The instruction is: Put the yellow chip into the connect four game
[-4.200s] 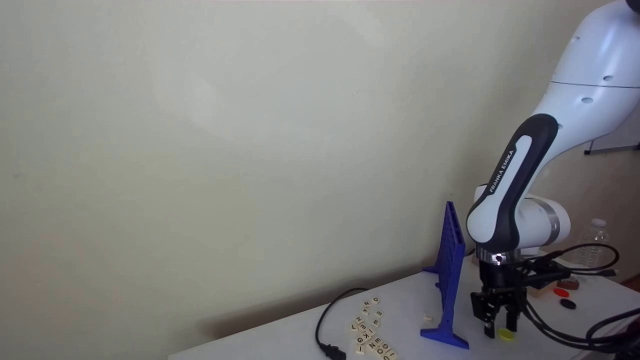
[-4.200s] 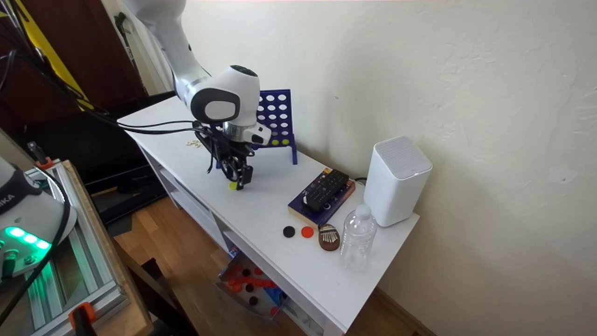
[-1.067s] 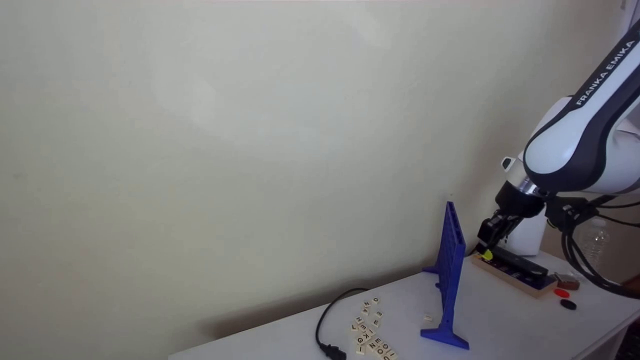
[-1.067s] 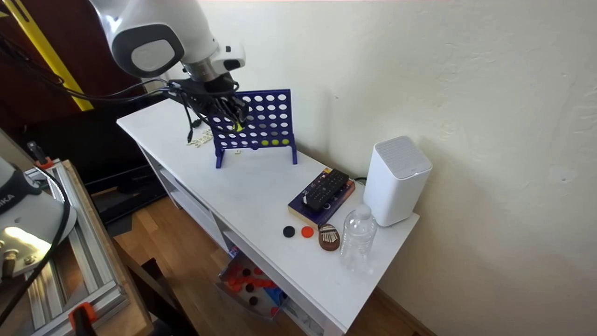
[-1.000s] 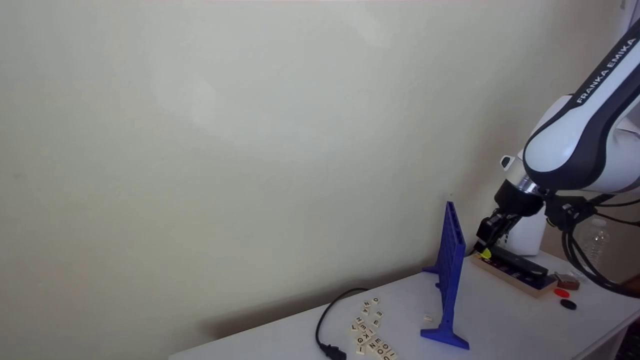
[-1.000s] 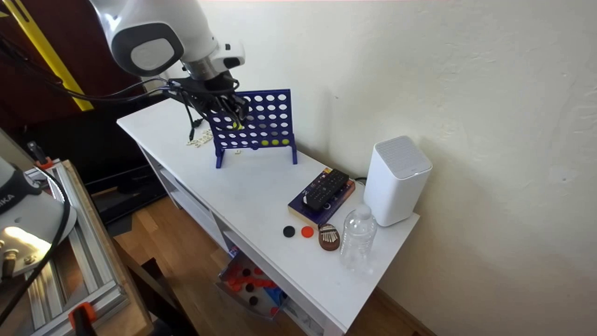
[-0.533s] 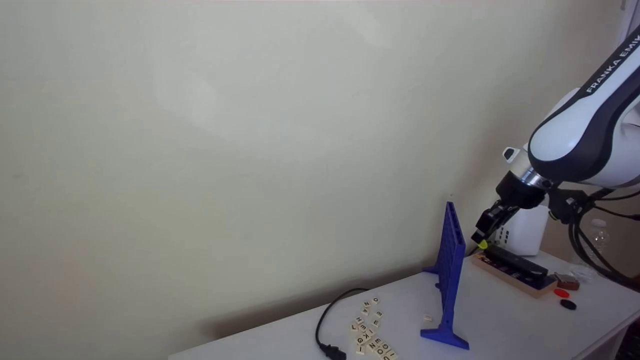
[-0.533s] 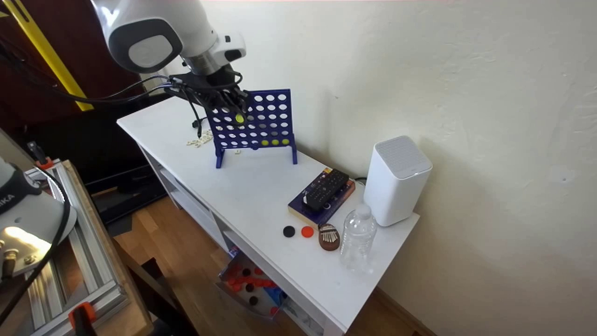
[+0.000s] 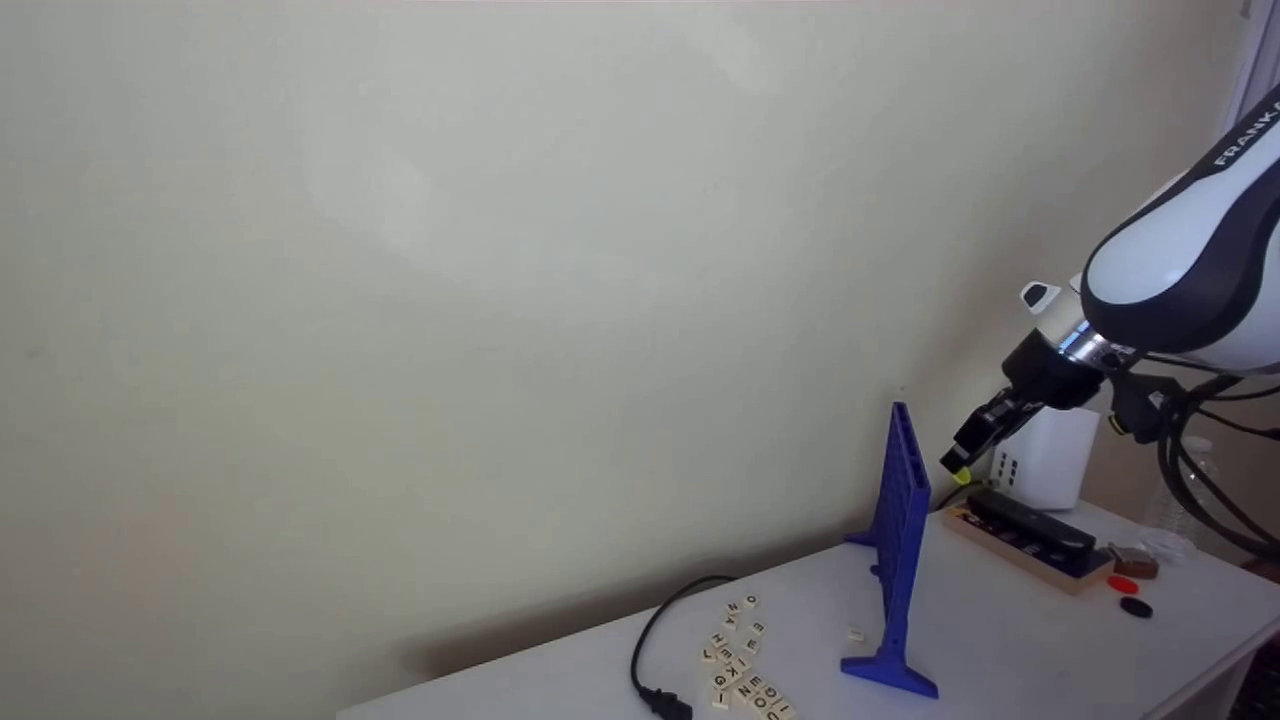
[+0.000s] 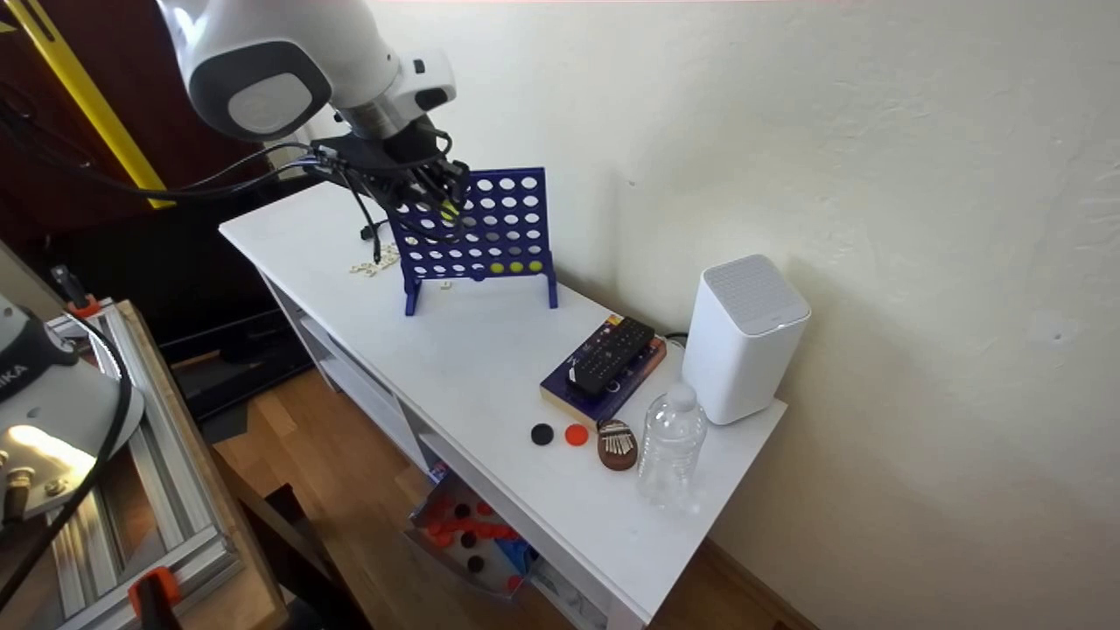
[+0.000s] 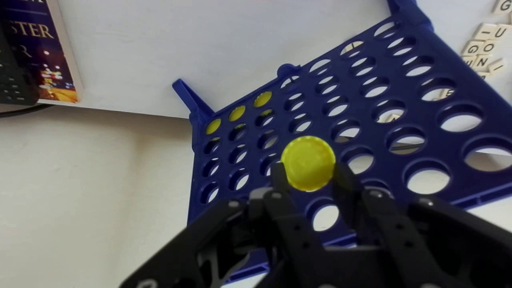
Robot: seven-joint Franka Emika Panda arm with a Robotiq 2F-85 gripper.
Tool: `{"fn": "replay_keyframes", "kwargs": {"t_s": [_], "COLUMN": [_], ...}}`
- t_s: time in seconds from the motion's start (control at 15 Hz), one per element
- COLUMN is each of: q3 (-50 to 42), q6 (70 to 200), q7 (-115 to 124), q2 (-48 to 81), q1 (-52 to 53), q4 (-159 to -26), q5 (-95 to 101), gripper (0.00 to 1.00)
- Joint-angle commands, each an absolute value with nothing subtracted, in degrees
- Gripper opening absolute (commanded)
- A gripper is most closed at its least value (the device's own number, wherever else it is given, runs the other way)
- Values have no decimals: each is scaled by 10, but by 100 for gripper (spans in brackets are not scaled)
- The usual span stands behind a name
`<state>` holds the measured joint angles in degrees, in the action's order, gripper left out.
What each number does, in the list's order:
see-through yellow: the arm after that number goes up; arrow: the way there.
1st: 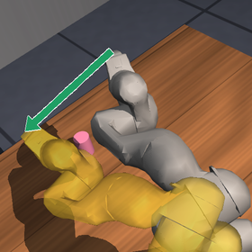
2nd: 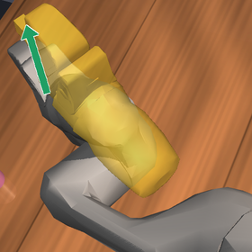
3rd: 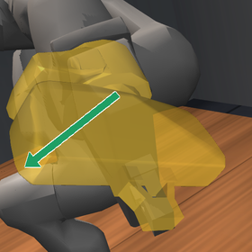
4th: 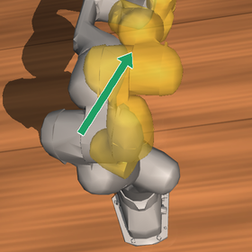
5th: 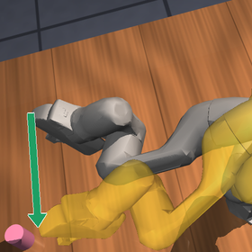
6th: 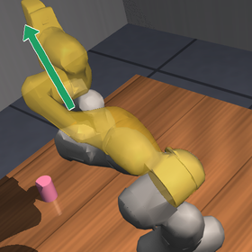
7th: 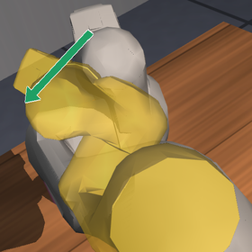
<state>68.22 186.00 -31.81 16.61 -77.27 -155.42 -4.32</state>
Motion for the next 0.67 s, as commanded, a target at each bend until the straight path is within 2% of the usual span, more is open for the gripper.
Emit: {"fn": "replay_keyframes", "kwargs": {"t_s": [0.0, 0.47, 0.53, 0.6], "q3": [701, 727, 727, 735], "q6": [1860, 1861, 1861, 1870], "q7": [-321, -328, -328, -332], "q2": [172, 188, 188, 192], "q1": [-795, -828, -828, -838], "q4": [-1556, -1558, -1558, -1561], "q5": [-42, -40, -40, -36], "gripper": [33, 33, 8, 8]}}
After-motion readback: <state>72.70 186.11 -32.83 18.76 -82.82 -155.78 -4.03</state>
